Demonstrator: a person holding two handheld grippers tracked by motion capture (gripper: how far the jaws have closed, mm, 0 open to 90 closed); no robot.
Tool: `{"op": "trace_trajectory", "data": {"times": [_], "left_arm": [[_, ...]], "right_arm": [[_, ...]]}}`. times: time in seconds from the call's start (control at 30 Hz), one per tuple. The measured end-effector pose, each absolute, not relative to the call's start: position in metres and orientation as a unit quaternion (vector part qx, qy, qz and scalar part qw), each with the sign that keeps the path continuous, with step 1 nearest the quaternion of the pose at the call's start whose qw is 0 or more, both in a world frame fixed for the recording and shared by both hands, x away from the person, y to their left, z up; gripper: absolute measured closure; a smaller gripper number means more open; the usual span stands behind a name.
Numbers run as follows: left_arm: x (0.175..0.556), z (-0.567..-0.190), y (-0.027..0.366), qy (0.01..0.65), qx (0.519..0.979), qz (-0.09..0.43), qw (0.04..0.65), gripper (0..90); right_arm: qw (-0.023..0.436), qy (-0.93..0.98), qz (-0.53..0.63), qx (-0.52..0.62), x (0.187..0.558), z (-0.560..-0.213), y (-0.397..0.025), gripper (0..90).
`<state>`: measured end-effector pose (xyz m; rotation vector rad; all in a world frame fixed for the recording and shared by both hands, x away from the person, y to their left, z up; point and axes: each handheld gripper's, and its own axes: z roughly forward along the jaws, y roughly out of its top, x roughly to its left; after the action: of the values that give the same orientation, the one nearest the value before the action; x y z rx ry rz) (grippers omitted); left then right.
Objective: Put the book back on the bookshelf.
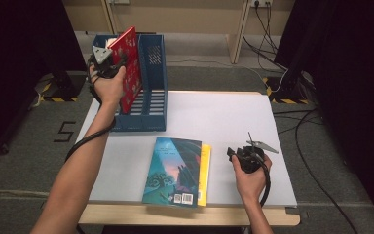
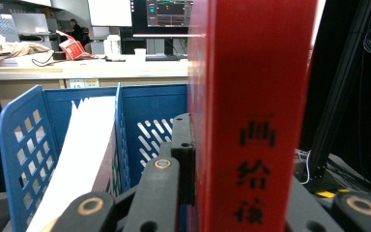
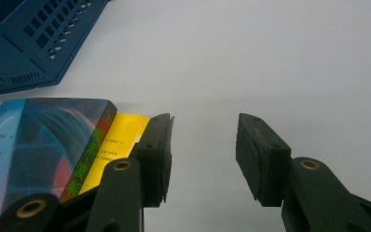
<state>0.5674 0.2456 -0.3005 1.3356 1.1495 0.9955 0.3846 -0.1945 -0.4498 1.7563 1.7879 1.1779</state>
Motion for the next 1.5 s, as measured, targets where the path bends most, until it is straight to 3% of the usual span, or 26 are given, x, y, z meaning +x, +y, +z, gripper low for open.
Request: {"op": "trace_trajectory", "data": {"times": [1.5], "left_arm": [[0.589, -0.332, 0.24, 0.5, 0.565, 0.411, 0.511, 79.3]], "right_arm": [[0.183, 0.636, 0.419, 0.622, 0.386, -0.451, -0.196, 57.2]]}}
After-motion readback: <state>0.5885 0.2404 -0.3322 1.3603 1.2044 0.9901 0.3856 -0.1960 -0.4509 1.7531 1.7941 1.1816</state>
